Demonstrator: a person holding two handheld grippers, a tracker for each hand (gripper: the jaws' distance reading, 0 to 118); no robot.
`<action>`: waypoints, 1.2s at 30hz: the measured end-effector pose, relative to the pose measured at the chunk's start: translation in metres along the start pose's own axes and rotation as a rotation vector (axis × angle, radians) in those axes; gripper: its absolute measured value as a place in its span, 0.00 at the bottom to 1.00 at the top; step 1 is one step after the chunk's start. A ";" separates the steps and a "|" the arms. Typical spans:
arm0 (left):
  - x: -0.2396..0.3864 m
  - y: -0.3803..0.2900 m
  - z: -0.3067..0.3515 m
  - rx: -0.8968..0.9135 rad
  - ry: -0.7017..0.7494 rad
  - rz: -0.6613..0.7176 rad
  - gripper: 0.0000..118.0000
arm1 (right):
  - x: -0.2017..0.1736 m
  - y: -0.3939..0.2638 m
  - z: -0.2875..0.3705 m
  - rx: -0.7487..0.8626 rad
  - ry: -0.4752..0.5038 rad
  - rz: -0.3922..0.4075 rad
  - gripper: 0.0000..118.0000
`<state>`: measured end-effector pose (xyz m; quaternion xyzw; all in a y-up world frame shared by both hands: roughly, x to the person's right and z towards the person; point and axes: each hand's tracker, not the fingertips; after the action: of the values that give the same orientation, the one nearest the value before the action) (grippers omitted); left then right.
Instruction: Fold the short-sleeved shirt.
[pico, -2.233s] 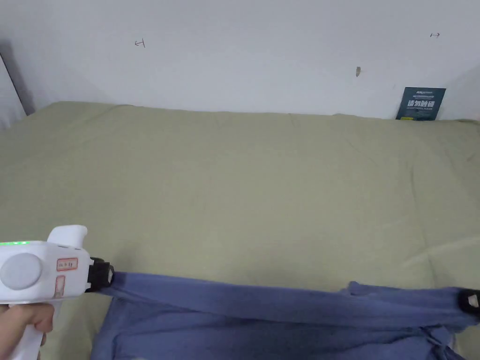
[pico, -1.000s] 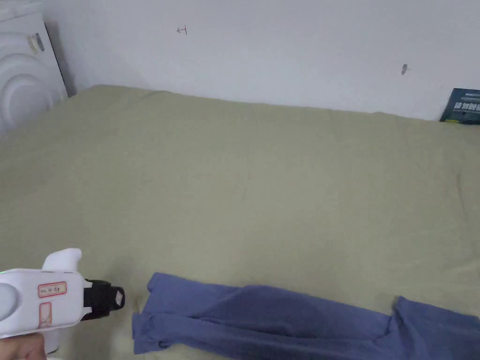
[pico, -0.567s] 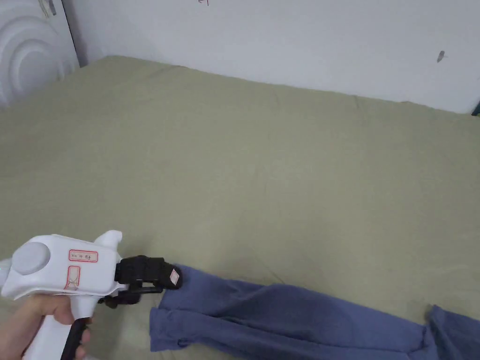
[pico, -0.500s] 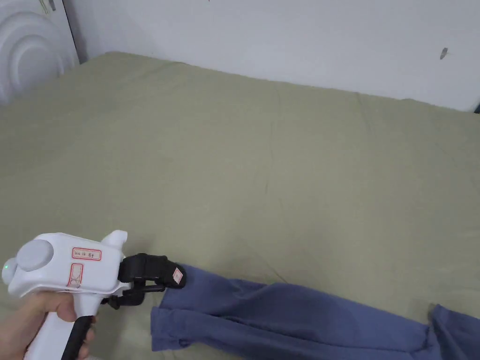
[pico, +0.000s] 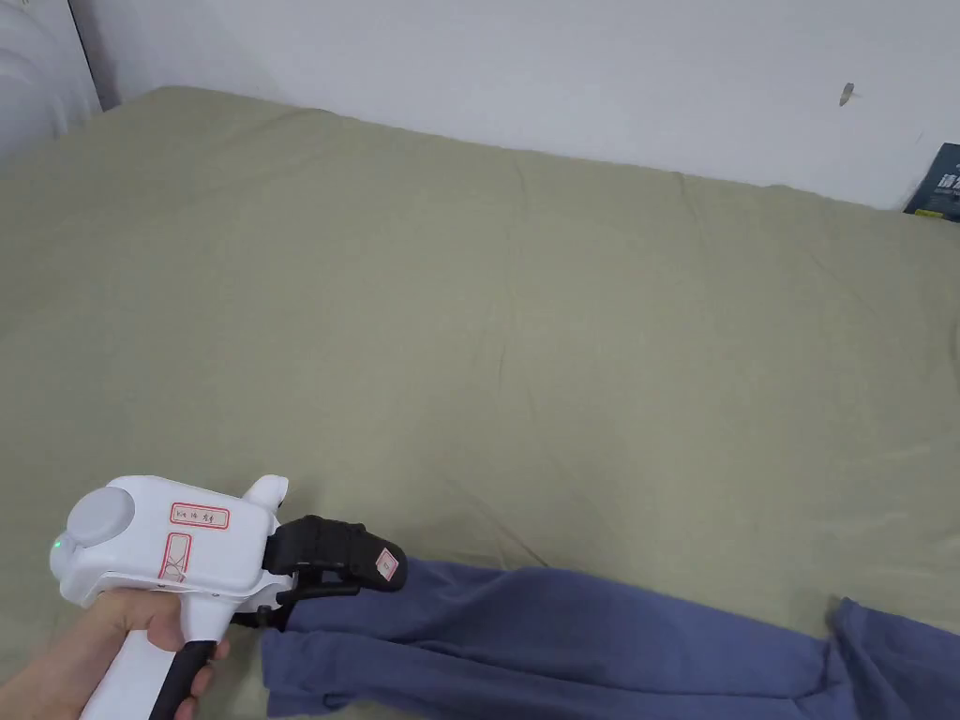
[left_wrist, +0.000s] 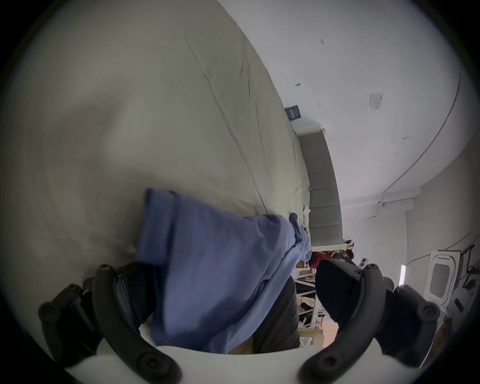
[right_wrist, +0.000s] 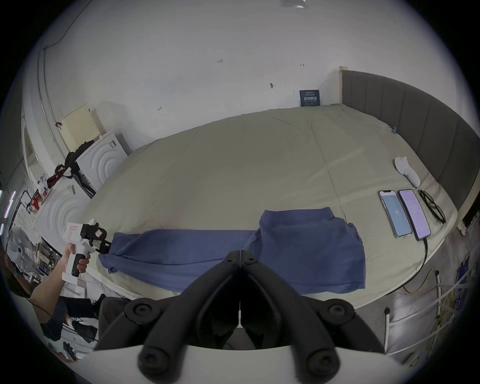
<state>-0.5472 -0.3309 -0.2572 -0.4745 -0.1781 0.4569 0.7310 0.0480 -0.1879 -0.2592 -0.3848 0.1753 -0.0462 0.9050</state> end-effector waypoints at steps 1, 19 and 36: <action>0.002 -0.003 0.001 -0.007 -0.022 0.009 0.89 | 0.000 -0.001 0.000 0.000 0.002 -0.005 0.00; 0.022 -0.010 0.063 0.175 0.218 0.119 0.03 | 0.026 -0.004 0.018 0.041 0.051 -0.055 0.00; 0.149 -0.010 0.081 0.233 0.582 -0.107 0.03 | 0.034 -0.013 0.023 0.060 0.123 -0.092 0.00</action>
<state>-0.5206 -0.1643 -0.2352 -0.4883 0.0676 0.2802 0.8237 0.0888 -0.1890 -0.2446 -0.3617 0.2113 -0.1166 0.9005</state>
